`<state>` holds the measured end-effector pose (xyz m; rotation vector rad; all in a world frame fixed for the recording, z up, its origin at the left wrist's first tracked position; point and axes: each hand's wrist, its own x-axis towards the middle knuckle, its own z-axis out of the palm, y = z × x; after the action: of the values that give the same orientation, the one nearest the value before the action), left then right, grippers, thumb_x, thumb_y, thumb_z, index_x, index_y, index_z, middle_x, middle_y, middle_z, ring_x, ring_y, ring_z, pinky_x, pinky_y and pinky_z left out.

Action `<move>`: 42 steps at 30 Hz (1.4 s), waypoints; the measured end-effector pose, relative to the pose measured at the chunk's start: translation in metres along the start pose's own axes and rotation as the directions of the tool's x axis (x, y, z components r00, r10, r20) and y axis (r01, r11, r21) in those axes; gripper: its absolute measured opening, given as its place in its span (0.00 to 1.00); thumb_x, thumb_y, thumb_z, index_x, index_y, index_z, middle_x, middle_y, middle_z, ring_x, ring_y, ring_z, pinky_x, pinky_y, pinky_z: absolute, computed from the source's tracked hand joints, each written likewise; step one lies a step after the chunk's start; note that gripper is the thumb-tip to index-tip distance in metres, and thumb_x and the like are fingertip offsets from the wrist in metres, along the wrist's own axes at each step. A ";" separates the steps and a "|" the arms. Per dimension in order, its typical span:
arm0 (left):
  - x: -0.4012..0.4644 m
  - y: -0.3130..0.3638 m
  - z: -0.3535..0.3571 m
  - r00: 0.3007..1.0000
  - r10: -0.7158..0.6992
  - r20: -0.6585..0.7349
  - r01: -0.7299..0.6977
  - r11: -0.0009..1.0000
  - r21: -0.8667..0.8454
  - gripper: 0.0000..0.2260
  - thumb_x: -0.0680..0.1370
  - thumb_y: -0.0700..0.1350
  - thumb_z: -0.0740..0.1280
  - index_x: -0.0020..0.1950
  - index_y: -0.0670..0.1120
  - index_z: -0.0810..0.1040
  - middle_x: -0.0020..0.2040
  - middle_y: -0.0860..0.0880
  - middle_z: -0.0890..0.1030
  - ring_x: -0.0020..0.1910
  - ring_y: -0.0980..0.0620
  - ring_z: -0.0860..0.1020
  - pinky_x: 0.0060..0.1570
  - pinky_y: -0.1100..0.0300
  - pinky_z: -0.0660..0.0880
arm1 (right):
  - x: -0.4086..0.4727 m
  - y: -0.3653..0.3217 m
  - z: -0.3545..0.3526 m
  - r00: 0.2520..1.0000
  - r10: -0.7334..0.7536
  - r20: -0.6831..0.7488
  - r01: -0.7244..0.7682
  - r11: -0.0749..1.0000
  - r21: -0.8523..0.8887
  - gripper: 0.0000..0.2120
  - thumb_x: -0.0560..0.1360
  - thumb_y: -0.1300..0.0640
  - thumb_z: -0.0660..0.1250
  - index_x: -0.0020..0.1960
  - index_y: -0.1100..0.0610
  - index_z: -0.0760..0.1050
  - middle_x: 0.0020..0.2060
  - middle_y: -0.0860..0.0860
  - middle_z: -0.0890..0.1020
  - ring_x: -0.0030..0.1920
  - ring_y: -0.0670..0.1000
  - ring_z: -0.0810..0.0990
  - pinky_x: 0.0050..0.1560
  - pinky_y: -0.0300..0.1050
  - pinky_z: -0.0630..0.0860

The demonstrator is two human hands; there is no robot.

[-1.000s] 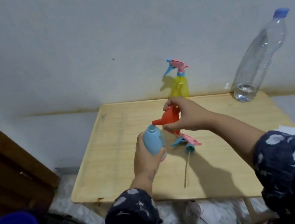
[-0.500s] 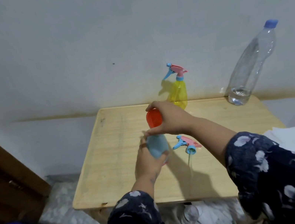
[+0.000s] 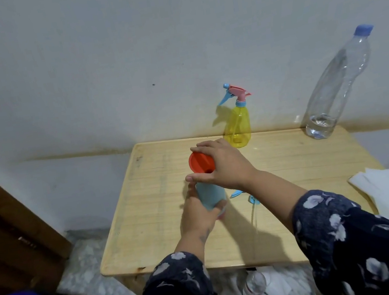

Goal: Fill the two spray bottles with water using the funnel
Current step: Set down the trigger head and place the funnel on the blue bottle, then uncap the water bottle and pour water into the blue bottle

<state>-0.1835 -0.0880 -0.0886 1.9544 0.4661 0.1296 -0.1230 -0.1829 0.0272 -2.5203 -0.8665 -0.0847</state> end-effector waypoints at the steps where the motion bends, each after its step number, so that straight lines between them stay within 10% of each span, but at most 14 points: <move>1: 0.001 0.000 0.000 1.000 0.005 0.011 -0.005 1.000 0.000 0.40 0.65 0.53 0.79 0.71 0.52 0.61 0.55 0.54 0.78 0.51 0.51 0.79 0.49 0.49 0.79 | 0.000 0.000 0.000 1.000 0.005 0.002 -0.005 1.000 -0.007 0.39 0.65 0.30 0.67 0.70 0.48 0.68 0.68 0.47 0.71 0.67 0.51 0.66 0.66 0.54 0.68; 10: -0.002 0.003 -0.019 0.980 -0.009 0.199 -0.009 0.996 0.091 0.44 0.59 0.54 0.78 0.68 0.60 0.57 0.59 0.55 0.76 0.56 0.50 0.77 0.53 0.47 0.78 | -0.004 -0.006 -0.002 0.999 0.041 -0.020 -0.042 0.997 -0.066 0.39 0.66 0.28 0.64 0.71 0.46 0.66 0.69 0.46 0.70 0.70 0.51 0.65 0.68 0.54 0.64; 13: 0.002 0.014 -0.047 0.967 0.005 0.254 -0.067 0.970 0.234 0.37 0.70 0.37 0.68 0.75 0.55 0.57 0.68 0.51 0.71 0.66 0.45 0.71 0.62 0.55 0.70 | -0.006 -0.007 -0.014 0.996 0.081 -0.035 -0.081 0.997 0.006 0.33 0.70 0.30 0.61 0.70 0.46 0.68 0.69 0.47 0.71 0.70 0.51 0.65 0.69 0.53 0.62; 22: 0.055 0.126 -0.106 0.966 0.223 0.130 -0.257 0.881 0.396 0.27 0.72 0.29 0.54 0.66 0.49 0.73 0.65 0.51 0.76 0.63 0.50 0.73 0.56 0.62 0.68 | -0.013 0.034 -0.078 0.959 0.284 0.008 -0.283 0.951 0.124 0.17 0.77 0.51 0.64 0.64 0.51 0.75 0.64 0.52 0.77 0.64 0.52 0.75 0.61 0.46 0.70; 42: 0.104 0.264 0.173 0.809 0.315 0.497 -0.492 0.825 0.277 0.23 0.76 0.46 0.70 0.70 0.48 0.68 0.67 0.48 0.74 0.64 0.49 0.73 0.56 0.61 0.68 | -0.062 0.278 -0.206 0.781 0.624 -0.030 -0.620 0.781 0.077 0.29 0.75 0.49 0.67 0.73 0.53 0.62 0.69 0.57 0.70 0.67 0.56 0.71 0.61 0.46 0.69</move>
<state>0.0328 -0.2895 0.0628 2.3777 -0.2654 -0.1371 0.0121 -0.5031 0.0826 -2.5937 0.0281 0.0909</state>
